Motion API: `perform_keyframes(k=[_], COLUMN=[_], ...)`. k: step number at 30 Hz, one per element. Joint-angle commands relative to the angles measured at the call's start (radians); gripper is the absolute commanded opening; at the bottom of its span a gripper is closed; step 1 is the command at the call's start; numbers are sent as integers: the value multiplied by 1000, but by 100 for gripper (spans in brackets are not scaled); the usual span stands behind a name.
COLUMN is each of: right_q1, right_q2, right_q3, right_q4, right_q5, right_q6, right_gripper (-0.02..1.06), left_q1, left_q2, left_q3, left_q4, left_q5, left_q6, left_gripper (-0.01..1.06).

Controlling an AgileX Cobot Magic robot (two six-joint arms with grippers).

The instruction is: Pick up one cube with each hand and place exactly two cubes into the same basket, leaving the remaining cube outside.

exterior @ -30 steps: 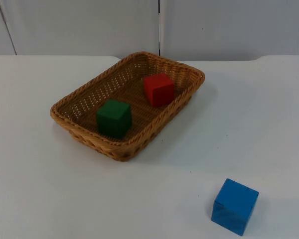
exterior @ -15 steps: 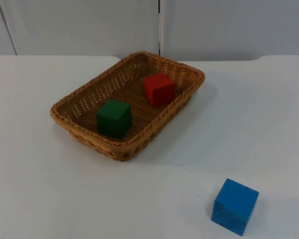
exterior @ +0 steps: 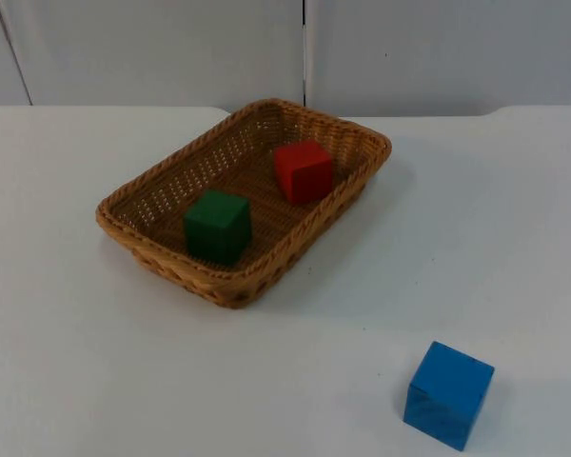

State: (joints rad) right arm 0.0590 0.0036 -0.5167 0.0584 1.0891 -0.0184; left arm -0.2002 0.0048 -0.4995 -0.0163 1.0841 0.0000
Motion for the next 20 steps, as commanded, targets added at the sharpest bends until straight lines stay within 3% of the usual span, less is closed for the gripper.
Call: perform_keyframes(k=[1, 20], right_q1=[-9, -9], right_q2=[-4, -4], right_q3=[2, 2], right_q4=[-1, -1], right_q5=[-11, -11], right_q6=[3, 3], right_gripper=[105, 105], left_q1=[26, 179], left_q2=[-5, -5], left_q3=[5, 5], left_q4=[2, 4], left_q5=[-9, -9], left_q6=[0, 0], left_gripper=[105, 105])
